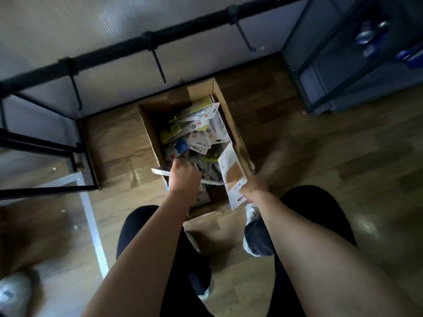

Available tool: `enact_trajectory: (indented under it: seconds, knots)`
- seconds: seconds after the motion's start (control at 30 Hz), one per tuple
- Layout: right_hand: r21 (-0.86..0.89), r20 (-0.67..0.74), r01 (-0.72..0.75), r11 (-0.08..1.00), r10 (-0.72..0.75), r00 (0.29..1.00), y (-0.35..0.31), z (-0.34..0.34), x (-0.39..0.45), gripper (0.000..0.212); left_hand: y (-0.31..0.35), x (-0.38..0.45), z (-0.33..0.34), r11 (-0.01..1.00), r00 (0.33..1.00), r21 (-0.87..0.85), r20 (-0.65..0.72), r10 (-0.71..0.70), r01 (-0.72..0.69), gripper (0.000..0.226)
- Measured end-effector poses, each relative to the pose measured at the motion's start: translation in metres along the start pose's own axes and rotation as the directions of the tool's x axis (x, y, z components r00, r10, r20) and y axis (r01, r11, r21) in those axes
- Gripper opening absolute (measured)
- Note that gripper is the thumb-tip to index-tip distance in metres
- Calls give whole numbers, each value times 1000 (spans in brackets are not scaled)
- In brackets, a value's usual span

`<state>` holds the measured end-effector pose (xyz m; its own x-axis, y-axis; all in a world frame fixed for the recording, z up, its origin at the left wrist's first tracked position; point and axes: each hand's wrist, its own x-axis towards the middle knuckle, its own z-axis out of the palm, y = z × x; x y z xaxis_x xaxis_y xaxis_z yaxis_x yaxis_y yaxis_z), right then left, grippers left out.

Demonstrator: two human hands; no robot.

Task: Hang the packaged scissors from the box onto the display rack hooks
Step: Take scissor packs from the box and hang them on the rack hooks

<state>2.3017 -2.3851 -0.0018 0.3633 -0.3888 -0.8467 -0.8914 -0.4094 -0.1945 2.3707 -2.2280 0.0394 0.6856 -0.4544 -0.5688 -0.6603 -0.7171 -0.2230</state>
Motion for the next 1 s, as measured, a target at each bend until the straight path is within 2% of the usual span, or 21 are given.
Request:
enact_trajectory:
  seconds: [0.13,0.3,0.43,0.5,0.67,0.73,0.8,0.87,0.97,1.0]
  knots:
    - [117,-12,7,993,-6,1000,-18,-54,-83,36,-22,-65,-79,972,994,-209,-10,-111,107,25]
    - [200,-105,69,977,-49,993,-44,-110,-174,36,-43,-134,-162,869,969,-447,-19,-247,213,23]
    - [279,-167,140,950,-96,981,-60,-140,-239,45,-52,-179,-213,695,907,-680,-106,-408,233,22]
    - [347,-196,184,920,-120,973,-64,-154,-272,52,-51,-201,-236,623,874,-754,-143,-464,208,24]
    - [495,-185,243,834,-173,968,-63,-185,-333,21,-46,-246,-283,456,814,-876,-143,-562,160,19]
    - [565,-189,260,783,-184,965,-63,-195,-350,22,-46,-259,-299,417,792,-902,-168,-587,117,13]
    - [621,-196,288,729,-211,958,-64,-206,-363,25,-48,-270,-313,375,775,-926,-206,-597,43,9]
    - [671,-207,321,668,-246,947,-64,-218,-375,22,-50,-282,-327,307,767,-950,-236,-597,-54,14]
    - [715,-214,379,588,-331,919,-65,-233,-387,23,-55,-298,-346,161,747,-969,-247,-617,-188,12]
    - [685,-232,420,595,-369,900,-67,-239,-392,25,-57,-302,-352,94,747,-970,-232,-622,-223,7]
